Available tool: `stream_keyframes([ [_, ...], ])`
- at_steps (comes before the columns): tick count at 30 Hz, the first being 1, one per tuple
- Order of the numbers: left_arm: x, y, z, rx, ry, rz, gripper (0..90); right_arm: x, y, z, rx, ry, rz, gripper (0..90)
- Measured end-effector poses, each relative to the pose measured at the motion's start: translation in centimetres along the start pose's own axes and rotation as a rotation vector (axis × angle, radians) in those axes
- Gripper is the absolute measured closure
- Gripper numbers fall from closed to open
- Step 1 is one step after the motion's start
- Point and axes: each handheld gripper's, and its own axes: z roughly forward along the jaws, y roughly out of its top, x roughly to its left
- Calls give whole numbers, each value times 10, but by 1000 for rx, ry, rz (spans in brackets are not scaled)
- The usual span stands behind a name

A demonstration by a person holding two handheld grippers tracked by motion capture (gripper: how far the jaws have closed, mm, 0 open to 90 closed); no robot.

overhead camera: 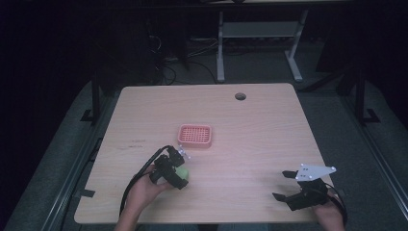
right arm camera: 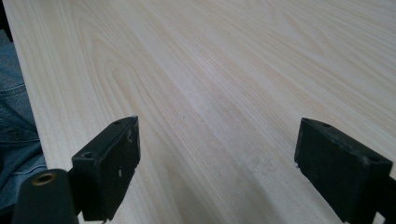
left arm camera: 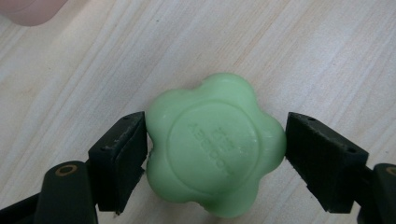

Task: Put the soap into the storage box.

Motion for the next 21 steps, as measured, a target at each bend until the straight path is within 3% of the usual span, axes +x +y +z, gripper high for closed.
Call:
stream_keyframes([
  [7,4,-2,5,6,-23,-17,237,0,0,0,1,0,1,138],
  [21,3,1,11,29,-25,-19,249,0,0,0,2,0,-2,138],
])
